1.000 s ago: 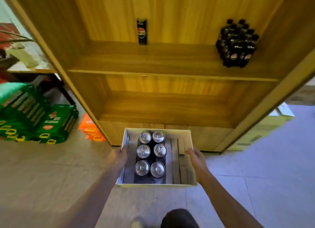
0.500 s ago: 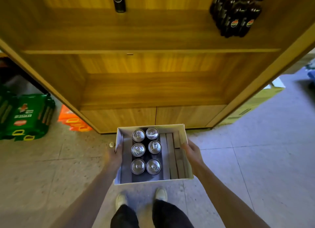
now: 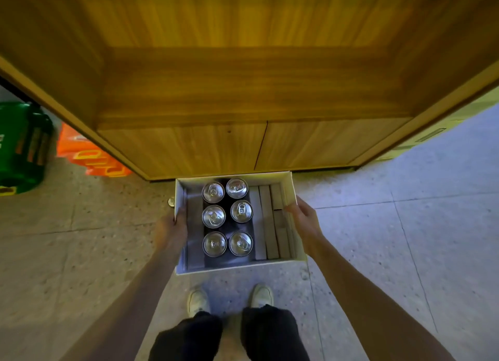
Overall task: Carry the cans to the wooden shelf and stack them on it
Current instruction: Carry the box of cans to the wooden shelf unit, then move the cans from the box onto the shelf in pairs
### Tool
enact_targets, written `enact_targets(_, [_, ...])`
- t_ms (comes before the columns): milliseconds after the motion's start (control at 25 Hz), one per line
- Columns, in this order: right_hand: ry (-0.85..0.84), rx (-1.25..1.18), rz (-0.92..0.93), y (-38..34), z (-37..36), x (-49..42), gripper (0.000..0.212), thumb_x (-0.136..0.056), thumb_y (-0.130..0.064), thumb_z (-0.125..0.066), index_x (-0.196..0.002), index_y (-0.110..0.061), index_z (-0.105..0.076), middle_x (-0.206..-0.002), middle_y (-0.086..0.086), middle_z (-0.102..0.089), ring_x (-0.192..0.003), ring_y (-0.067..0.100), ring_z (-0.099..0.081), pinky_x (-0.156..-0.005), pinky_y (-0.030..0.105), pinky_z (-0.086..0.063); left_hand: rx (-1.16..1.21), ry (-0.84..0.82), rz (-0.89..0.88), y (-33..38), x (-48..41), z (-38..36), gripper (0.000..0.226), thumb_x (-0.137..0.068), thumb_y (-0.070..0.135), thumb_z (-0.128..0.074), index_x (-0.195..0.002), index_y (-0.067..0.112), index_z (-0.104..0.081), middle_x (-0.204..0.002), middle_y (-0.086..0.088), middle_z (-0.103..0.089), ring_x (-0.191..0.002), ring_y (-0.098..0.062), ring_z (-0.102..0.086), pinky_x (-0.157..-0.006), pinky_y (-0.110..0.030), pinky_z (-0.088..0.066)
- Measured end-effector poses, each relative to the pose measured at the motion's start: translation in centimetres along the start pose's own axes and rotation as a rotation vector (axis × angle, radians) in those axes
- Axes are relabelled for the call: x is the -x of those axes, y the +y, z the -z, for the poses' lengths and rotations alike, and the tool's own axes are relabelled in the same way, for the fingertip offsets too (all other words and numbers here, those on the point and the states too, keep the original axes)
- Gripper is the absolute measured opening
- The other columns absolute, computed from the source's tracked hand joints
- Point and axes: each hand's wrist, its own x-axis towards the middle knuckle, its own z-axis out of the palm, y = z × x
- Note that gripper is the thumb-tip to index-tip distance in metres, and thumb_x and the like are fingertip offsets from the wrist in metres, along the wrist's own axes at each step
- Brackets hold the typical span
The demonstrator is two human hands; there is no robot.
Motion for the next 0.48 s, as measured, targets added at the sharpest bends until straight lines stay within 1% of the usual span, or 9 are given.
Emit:
enact_targets(80, [-0.019, 0.008, 0.013, 4.1, -2.5, -4.4, 0.019, -0.100, -0.020, -0.054, -0.104, -0.014, -0.071, -0.083, -0.005, -0.067, -0.072, -0.004, -0.062, -0.054, 0.009, -0.047, 0.014, 0.001, 0.013, -4.0, -4.5, -3.7, 0.056, -0.098, 0.047, -0.045, -0.090, -0.006, -0.062, -0.095, -0.034, -0.065, -0.091, -0.046, -0.063, -0.067, -0.043, -0.045])
enact_targets(120, [-0.013, 0.006, 0.018, 7.0, -3.9, -6.9, 0.019, -0.100, -0.019, -0.053, -0.106, -0.012, -0.071, -0.084, -0.004, -0.066, -0.071, -0.005, -0.061, -0.053, 0.007, -0.046, 0.038, 0.007, 0.026, -6.6, -7.1, -6.2, 0.062, -0.095, 0.054, -0.044, -0.097, -0.005, -0.062, -0.098, -0.034, -0.065, -0.093, -0.047, -0.064, -0.073, -0.048, -0.051])
enact_targets(160, [0.001, 0.003, 0.024, 9.8, -5.0, -9.3, 0.020, -0.100, -0.018, -0.053, -0.107, -0.011, -0.070, -0.086, -0.002, -0.066, -0.073, -0.002, -0.060, -0.055, 0.010, -0.046, 0.062, 0.019, 0.023, -8.7, -9.5, -8.4, 0.064, -0.092, 0.057, -0.044, -0.099, -0.003, -0.063, -0.096, -0.031, -0.066, -0.093, -0.046, -0.064, -0.077, -0.052, -0.052])
enact_targets(200, [0.012, 0.000, 0.020, 12.6, -6.0, -11.6, 0.021, -0.099, -0.018, -0.053, -0.109, -0.011, -0.070, -0.089, 0.000, -0.066, -0.076, 0.000, -0.059, -0.059, 0.014, -0.047, 0.080, 0.006, 0.025, -10.5, -11.5, -10.5, 0.060, -0.093, 0.055, -0.044, -0.095, -0.002, -0.062, -0.090, -0.026, -0.065, -0.090, -0.042, -0.065, -0.076, -0.052, -0.052])
enact_targets(240, [0.027, -0.007, 0.008, 15.6, -6.8, -14.1, 0.022, -0.099, -0.019, -0.053, -0.110, -0.013, -0.071, -0.092, 0.001, -0.067, -0.081, 0.003, -0.059, -0.063, 0.019, -0.046, 0.074, -0.009, 0.002, -12.3, -13.5, -13.0, 0.053, -0.096, 0.048, -0.045, -0.086, -0.002, -0.061, -0.082, -0.022, -0.062, -0.085, -0.039, -0.063, -0.072, -0.048, -0.050])
enact_targets(280, [0.035, -0.012, -0.001, 18.3, -7.6, -16.3, 0.022, -0.098, -0.020, -0.053, -0.110, -0.016, -0.071, -0.096, 0.001, -0.068, -0.086, 0.006, -0.060, -0.066, 0.023, -0.045, 0.057, -0.015, -0.008, -14.0, -15.1, -15.1, 0.048, -0.098, 0.042, -0.045, -0.077, 0.001, -0.057, -0.076, -0.021, -0.059, -0.082, -0.038, -0.061, -0.067, -0.044, -0.045])
enact_targets(320, [0.038, -0.014, 0.005, 21.2, -8.5, -18.8, 0.021, -0.099, -0.021, -0.053, -0.109, -0.019, -0.071, -0.099, 0.002, -0.069, -0.090, 0.009, -0.061, -0.069, 0.026, -0.045, 0.051, -0.006, -0.019, -16.1, -16.9, -17.4, 0.047, -0.099, 0.040, -0.046, -0.071, 0.003, -0.053, -0.076, -0.024, -0.058, -0.082, -0.041, -0.061, -0.065, -0.042, -0.042])
enact_targets(400, [0.037, -0.010, 0.030, 25.6, -9.7, -22.9, 0.019, -0.099, -0.021, -0.053, -0.106, -0.021, -0.071, -0.101, 0.003, -0.070, -0.095, 0.012, -0.062, -0.071, 0.028, -0.045, 0.053, 0.011, 0.005, -19.7, -20.0, -21.4, 0.046, -0.099, 0.041, -0.047, -0.072, 0.004, -0.055, -0.087, -0.031, -0.063, -0.088, -0.046, -0.062, -0.068, -0.043, -0.045])
enact_targets(480, [0.047, -0.001, 0.050, 29.1, -10.6, -26.1, 0.020, -0.098, -0.019, -0.052, -0.103, -0.021, -0.071, -0.100, 0.002, -0.069, -0.094, 0.011, -0.060, -0.072, 0.028, -0.043, 0.043, 0.024, 0.024, -22.6, -22.3, -24.6, 0.046, -0.099, 0.041, -0.047, -0.084, 0.001, -0.061, -0.098, -0.029, -0.065, -0.094, -0.044, -0.062, -0.075, -0.043, -0.047])
